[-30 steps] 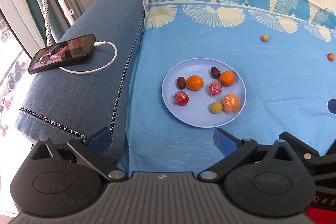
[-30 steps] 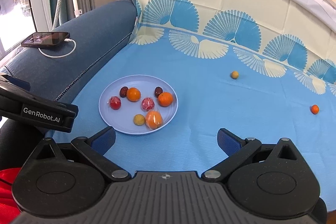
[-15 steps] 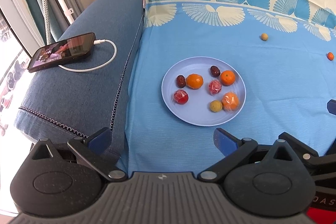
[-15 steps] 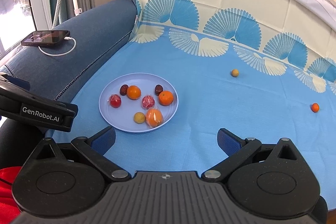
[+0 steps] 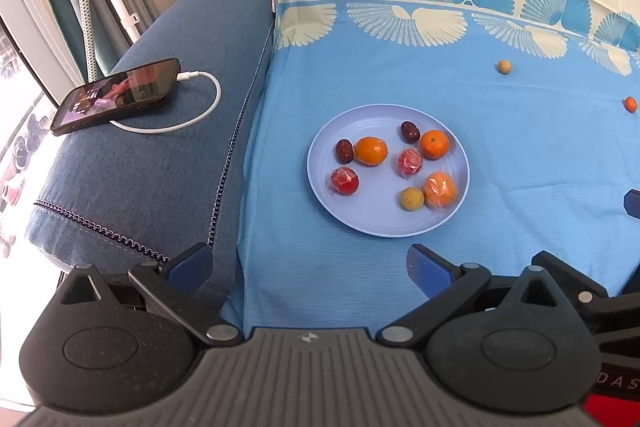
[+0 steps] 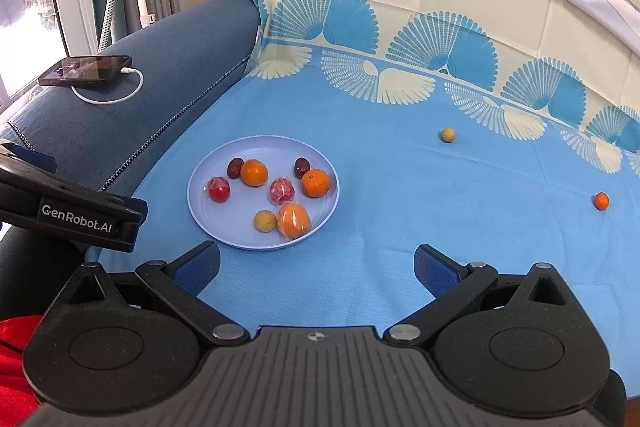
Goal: Organize fruits
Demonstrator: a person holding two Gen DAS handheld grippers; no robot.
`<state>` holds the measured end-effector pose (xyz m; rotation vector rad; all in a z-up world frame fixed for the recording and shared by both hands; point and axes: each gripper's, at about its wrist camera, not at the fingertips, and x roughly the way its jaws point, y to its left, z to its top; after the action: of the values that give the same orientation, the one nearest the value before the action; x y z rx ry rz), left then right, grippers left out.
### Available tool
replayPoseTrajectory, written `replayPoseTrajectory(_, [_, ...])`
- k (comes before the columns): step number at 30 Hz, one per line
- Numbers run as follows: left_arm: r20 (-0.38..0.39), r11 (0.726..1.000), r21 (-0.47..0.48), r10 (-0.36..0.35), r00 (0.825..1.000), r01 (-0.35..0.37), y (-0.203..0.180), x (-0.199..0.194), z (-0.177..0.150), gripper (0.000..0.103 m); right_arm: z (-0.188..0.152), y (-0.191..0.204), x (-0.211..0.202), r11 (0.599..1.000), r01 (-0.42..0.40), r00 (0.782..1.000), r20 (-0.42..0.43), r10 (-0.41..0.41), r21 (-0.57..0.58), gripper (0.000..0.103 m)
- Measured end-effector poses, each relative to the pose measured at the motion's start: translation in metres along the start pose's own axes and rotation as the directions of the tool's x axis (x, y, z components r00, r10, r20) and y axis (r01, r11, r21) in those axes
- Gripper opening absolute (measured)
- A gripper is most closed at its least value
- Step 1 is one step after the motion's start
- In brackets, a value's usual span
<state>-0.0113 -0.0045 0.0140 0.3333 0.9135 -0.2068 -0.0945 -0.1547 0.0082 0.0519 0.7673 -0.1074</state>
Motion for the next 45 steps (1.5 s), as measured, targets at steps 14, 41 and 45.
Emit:
replayPoseTrajectory(14, [-0.022, 1.000, 0.022, 0.011, 1.000, -0.011, -0.006, 0.007, 0.000, 0.103, -0.002, -0.005, 0.006, 1.000, -0.011, 1.000, -0.012, 0.011, 0.025, 0.102])
replayPoseTrajectory(41, [-0.061, 0.988, 0.128, -0.080, 0.995, 0.088, -0.102, 0.048, 0.085, 0.103, -0.008, -0.149, 0.047, 0.934, 0.164, 0.986, -0.047, -0.157, 0.317, 0.102])
replayPoseTrajectory(45, [-0.041, 0.965, 0.195, -0.171, 0.984, 0.176, -0.149, 0.066, 0.116, 0.103, -0.008, -0.217, 0.059, 0.878, 0.249, 0.967, -0.049, -0.252, 0.409, 0.102])
